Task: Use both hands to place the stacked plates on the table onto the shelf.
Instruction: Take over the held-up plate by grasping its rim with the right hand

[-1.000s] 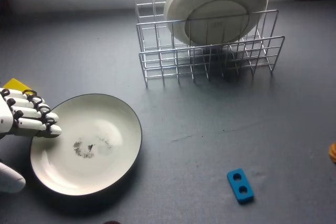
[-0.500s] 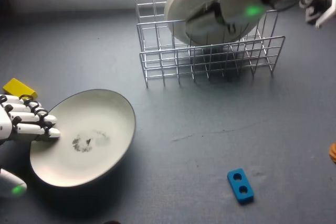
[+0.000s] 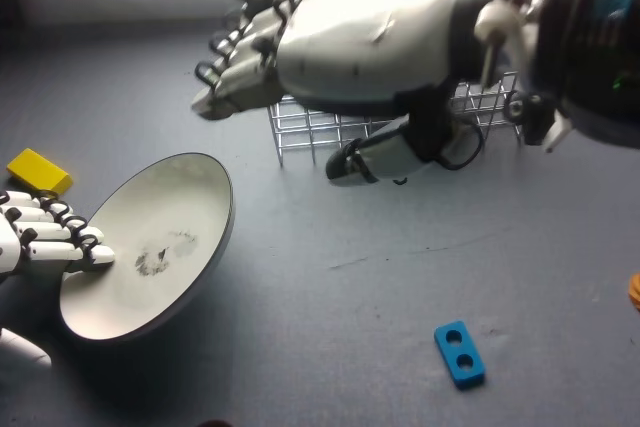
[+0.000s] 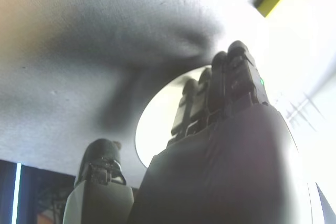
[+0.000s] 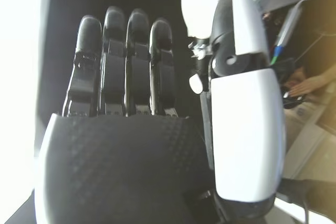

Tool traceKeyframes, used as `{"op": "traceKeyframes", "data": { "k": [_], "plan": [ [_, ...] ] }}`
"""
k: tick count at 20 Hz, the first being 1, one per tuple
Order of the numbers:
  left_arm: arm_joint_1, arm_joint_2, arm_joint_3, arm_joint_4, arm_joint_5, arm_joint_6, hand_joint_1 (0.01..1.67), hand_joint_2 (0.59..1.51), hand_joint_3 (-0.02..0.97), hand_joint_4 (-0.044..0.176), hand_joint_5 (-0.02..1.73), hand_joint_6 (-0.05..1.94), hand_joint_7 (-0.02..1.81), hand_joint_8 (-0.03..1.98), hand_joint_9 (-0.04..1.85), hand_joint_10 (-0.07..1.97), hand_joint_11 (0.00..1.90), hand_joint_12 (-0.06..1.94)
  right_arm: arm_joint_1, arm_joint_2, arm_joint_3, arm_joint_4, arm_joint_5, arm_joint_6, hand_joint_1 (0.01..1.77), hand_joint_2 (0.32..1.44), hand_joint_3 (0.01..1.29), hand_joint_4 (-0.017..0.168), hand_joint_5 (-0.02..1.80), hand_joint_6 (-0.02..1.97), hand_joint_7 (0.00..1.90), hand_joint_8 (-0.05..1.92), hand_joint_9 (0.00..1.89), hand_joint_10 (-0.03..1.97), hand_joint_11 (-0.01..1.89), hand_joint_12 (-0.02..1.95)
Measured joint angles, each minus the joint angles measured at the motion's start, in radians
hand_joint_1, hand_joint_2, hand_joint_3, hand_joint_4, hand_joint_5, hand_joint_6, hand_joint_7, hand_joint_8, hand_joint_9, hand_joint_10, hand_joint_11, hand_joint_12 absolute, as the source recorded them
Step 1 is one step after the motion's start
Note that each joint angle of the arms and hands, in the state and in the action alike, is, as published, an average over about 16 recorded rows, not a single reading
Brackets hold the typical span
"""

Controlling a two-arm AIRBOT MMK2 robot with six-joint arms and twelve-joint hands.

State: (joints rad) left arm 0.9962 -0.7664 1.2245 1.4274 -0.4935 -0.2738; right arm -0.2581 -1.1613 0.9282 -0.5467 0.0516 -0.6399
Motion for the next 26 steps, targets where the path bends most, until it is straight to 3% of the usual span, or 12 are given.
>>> {"op": "traceKeyframes", "data": {
  "k": [7,13,18,26],
  "plan": [
    [0.010,-0.003,0.000,-0.007,0.000,-0.003,0.02,1.140,0.017,0.008,0.05,-0.03,0.00,-0.02,0.03,0.01,0.02,0.01,-0.068,-0.134,0.055,0.009,-0.027,-0.103,1.29,1.00,0.02,0.003,0.26,0.04,0.18,0.00,0.15,0.02,0.01,0.42],
    [0.010,-0.003,0.001,-0.007,0.000,-0.003,0.02,1.137,0.017,0.007,0.05,-0.03,0.00,-0.02,0.03,0.01,0.02,0.01,-0.107,-0.244,0.140,0.055,-0.033,-0.138,1.38,0.96,0.02,0.003,0.17,0.04,0.06,0.00,0.04,0.01,0.01,0.13],
    [0.010,-0.003,0.001,-0.007,0.000,-0.003,0.02,1.130,0.017,0.006,0.05,-0.03,0.00,-0.02,0.03,0.01,0.02,0.01,-0.135,-0.323,0.209,0.108,-0.027,-0.144,1.38,0.95,0.02,0.002,0.16,0.04,0.03,0.00,0.02,0.01,0.03,0.03],
    [0.010,-0.004,0.001,-0.007,0.000,-0.003,0.02,1.123,0.017,0.005,0.05,-0.03,0.00,-0.02,0.04,0.01,0.02,0.01,-0.171,-0.433,0.315,0.176,0.001,-0.146,1.26,0.95,0.02,-0.001,0.15,0.04,0.08,0.00,0.07,0.01,0.03,0.15]
  ]
}}
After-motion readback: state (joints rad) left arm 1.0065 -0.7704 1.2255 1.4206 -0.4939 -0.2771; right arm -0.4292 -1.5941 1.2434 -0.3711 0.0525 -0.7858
